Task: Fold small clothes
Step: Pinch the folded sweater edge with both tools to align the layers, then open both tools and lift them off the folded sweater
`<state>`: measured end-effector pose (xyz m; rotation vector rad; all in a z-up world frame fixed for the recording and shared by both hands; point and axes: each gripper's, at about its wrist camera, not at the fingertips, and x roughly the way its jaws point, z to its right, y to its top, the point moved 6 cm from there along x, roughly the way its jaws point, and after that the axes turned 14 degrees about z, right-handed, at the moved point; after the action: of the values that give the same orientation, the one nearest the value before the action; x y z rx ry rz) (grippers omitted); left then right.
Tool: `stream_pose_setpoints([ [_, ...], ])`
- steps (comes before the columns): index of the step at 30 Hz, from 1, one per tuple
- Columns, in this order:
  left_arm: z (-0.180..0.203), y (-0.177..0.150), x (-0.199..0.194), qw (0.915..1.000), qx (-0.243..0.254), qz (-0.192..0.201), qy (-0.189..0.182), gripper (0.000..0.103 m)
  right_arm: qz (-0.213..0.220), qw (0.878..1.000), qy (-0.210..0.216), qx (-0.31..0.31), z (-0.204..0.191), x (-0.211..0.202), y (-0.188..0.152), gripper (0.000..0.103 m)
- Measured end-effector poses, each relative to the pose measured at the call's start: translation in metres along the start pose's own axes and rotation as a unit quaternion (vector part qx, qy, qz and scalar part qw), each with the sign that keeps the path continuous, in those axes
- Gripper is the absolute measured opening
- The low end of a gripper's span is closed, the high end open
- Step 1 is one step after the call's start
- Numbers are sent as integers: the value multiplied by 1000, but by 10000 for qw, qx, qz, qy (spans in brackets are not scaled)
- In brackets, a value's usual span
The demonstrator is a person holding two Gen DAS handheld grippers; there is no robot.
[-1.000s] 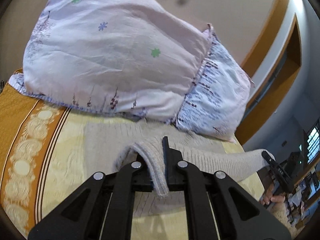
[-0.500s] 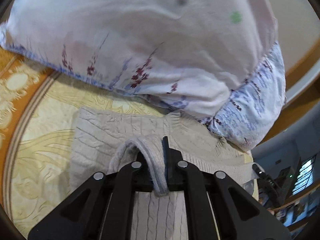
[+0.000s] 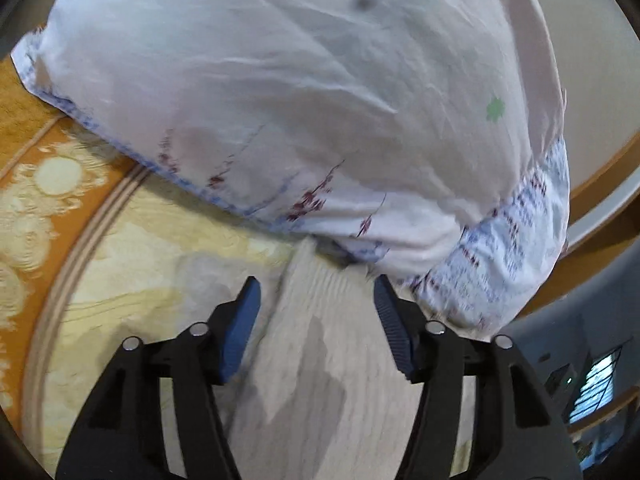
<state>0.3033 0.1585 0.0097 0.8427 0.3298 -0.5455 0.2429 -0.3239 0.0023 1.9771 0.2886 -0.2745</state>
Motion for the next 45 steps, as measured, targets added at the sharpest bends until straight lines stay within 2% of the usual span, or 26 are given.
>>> stream_pose_setpoints([
  [3, -9, -18, -15, 9991, 278, -278, 157, 49, -274, 9995, -168, -14, 21, -11, -8, 49],
  [8, -14, -41, -32, 9971, 599, -461, 123, 47, -619, 9980, -89, 86, 42, -28, -27, 45],
  [11, -13, -54, -34, 9942, 914, -513, 245, 47, -733, 9973, 8, -15, 42, -34, -37, 44],
  [13, -14, -60, -33, 9936, 928, -587, 259, 47, -841, 9964, 42, -88, 40, -36, -44, 42],
  [16, -13, -68, -33, 9928, 982, -634, 245, 46, -954, 9953, 67, -143, 39, -37, -52, 34],
  [18, -10, -73, -33, 9920, 1037, -685, 202, 43, -962, 9951, 145, -169, 36, -39, -55, 21],
  [23, -10, -82, -32, 9906, 1120, -746, 239, 37, -1010, 9944, 174, -268, 32, -39, -62, 19],
  [25, -11, -83, -32, 9912, 1077, -725, 252, 33, -1055, 9938, 178, -303, 31, -37, -66, 11],
  [29, -17, -86, -32, 9923, 931, -779, 262, 8, -878, 9956, 221, -247, 29, -44, -62, 10],
  [33, -20, -83, -36, 9932, 823, -797, 200, 7, -763, 9967, 256, -110, 29, -56, -57, 10],
  [38, -24, -80, -53, 9947, 723, -725, 43, 7, -831, 9962, 253, -106, 28, -65, -61, 10],
  [43, -34, -84, -51, 9948, 709, -714, 172, 7, -1170, 9931, -106, -43, 40, -51, -77, 10],
  [45, -34, -84, -48, 9946, 744, -685, 234, 7, -1160, 9930, -194, 89, 43, -51, -80, 9],
])
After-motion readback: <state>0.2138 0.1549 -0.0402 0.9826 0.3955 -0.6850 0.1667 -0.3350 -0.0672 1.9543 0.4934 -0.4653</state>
